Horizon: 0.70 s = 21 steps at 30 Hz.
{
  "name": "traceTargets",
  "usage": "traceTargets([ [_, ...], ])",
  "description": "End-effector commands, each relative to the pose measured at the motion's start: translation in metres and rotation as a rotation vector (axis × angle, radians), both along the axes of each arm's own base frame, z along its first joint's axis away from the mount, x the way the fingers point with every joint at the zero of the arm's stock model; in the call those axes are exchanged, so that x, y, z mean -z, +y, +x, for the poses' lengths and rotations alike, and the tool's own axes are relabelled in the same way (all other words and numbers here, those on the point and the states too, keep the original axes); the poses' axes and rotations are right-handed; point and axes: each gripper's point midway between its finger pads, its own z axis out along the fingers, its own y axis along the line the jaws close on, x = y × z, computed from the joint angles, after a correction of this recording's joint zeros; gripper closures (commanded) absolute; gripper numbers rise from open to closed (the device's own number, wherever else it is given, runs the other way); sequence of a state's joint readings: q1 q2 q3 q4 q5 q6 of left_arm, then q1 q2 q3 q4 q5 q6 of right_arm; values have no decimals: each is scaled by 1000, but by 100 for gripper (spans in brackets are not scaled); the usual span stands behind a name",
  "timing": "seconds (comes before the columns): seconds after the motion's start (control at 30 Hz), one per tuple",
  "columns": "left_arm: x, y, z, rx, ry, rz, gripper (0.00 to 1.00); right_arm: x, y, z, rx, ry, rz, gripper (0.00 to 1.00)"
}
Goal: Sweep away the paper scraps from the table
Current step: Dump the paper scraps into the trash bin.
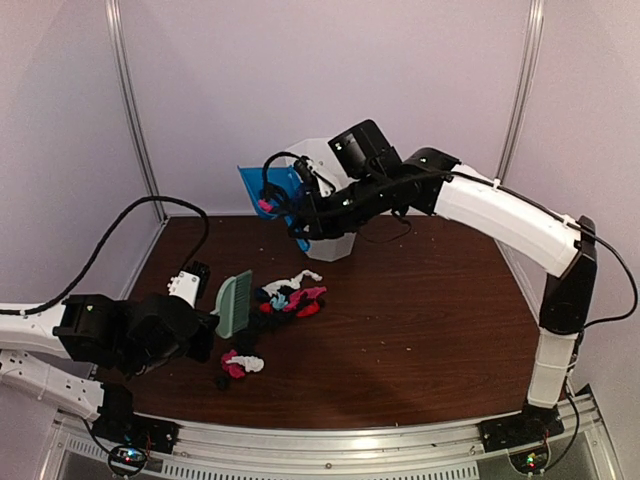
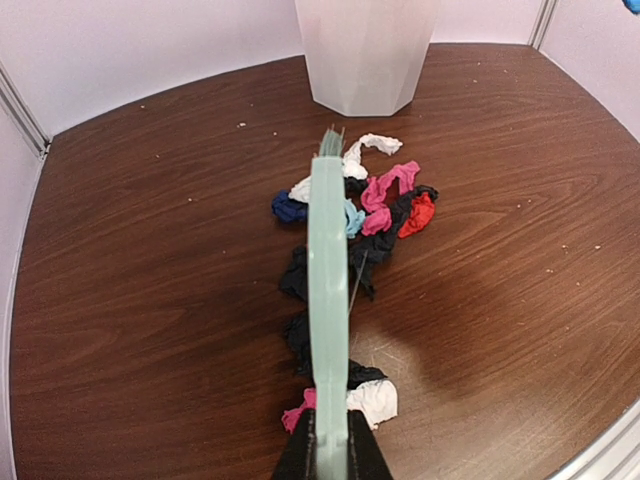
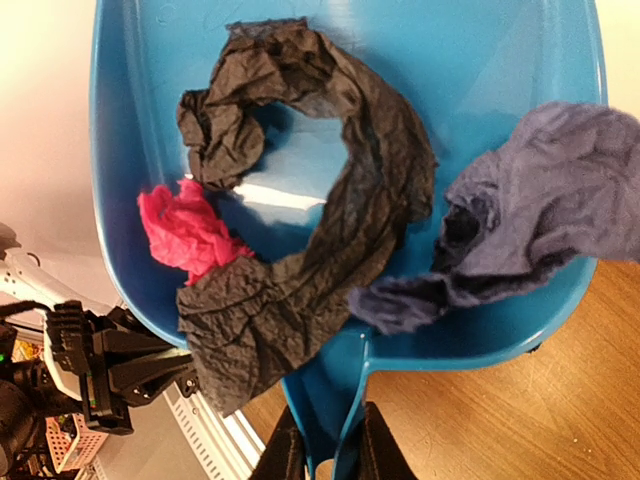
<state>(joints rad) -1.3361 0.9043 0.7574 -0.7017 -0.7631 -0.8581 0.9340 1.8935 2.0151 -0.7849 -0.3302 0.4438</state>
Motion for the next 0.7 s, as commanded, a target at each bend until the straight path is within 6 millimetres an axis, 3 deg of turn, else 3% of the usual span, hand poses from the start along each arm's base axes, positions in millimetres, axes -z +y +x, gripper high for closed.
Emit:
traceTargets([
  [0.0,-5,-3,3,-11,-18,-42,100,-22,6,23,-10,4,96,100],
  [0.37,0,-12,4,-1,-16,-27,100,-51,4,81,1,22,224,100],
  [0.67,7,-23,8,-1,-17,3,100,-83,-7,121,-51,63,457,100],
])
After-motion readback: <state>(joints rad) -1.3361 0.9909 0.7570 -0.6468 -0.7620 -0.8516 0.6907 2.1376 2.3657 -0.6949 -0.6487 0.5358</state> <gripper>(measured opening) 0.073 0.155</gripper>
